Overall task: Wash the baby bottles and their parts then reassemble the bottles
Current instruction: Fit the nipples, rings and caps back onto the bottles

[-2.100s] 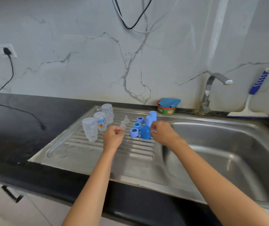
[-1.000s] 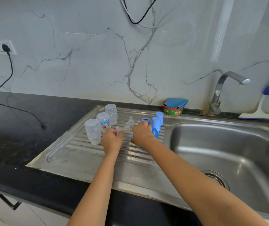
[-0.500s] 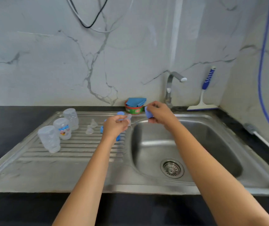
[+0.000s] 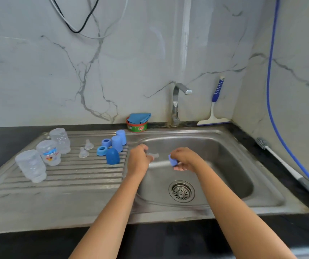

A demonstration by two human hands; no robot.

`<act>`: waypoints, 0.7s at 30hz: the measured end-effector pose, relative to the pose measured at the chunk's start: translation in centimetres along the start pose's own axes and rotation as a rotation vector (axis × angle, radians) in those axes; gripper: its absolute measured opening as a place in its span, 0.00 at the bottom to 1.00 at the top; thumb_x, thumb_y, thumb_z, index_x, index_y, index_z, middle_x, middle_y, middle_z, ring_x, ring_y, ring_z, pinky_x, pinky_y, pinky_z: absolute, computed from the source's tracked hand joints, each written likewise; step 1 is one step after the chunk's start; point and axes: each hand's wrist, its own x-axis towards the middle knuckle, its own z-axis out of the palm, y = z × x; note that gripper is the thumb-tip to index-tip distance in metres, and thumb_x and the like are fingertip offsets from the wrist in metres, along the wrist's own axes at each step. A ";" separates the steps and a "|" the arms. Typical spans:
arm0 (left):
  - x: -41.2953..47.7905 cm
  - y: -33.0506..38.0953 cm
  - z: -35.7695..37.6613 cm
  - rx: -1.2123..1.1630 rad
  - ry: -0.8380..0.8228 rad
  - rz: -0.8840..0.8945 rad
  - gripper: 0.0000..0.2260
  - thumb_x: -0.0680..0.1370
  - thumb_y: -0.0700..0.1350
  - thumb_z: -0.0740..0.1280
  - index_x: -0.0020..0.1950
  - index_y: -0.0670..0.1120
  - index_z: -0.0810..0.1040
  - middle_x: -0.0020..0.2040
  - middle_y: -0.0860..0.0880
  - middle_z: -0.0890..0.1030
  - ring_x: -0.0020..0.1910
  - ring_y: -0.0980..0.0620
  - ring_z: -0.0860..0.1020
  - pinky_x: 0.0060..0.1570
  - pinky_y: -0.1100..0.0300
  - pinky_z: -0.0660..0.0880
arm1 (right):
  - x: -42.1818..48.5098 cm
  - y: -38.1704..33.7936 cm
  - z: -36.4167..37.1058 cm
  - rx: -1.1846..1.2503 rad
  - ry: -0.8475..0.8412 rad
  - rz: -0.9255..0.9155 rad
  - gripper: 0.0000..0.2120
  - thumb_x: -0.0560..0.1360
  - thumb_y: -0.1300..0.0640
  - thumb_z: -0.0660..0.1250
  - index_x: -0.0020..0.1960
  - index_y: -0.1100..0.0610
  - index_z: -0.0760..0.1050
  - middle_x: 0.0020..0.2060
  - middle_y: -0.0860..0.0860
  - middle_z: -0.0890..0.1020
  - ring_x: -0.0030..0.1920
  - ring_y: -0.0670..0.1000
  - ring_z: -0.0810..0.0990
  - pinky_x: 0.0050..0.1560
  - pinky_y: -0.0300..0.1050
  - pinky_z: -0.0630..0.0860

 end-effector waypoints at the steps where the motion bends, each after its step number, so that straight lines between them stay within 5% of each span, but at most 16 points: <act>1: -0.2 0.0 0.0 -0.034 0.013 -0.006 0.16 0.71 0.41 0.74 0.57 0.43 0.78 0.48 0.45 0.81 0.47 0.48 0.80 0.49 0.55 0.77 | 0.2 -0.1 0.3 0.066 -0.018 -0.031 0.12 0.77 0.67 0.62 0.60 0.63 0.72 0.52 0.59 0.73 0.47 0.56 0.76 0.52 0.50 0.78; 11: -1.4 -0.6 0.0 -0.205 0.087 0.049 0.15 0.73 0.43 0.74 0.57 0.41 0.81 0.48 0.46 0.84 0.40 0.59 0.77 0.33 0.77 0.69 | 0.4 0.9 4.1 0.356 -0.170 -0.218 0.16 0.73 0.73 0.67 0.57 0.60 0.74 0.54 0.59 0.77 0.50 0.55 0.80 0.49 0.46 0.80; 15: -1.5 -0.8 -0.3 -0.266 0.066 0.027 0.13 0.75 0.42 0.72 0.59 0.45 0.81 0.50 0.49 0.84 0.42 0.61 0.78 0.37 0.75 0.70 | 0.5 1.2 5.0 0.420 -0.159 -0.235 0.17 0.72 0.72 0.69 0.58 0.60 0.75 0.53 0.59 0.79 0.49 0.55 0.82 0.51 0.46 0.80; 21: -2.0 -1.8 -0.7 -0.427 0.005 -0.003 0.09 0.76 0.43 0.69 0.54 0.52 0.82 0.47 0.56 0.84 0.47 0.58 0.81 0.51 0.58 0.80 | 0.9 2.1 5.8 0.455 -0.047 -0.277 0.17 0.67 0.69 0.75 0.55 0.65 0.77 0.47 0.60 0.83 0.44 0.54 0.85 0.45 0.42 0.81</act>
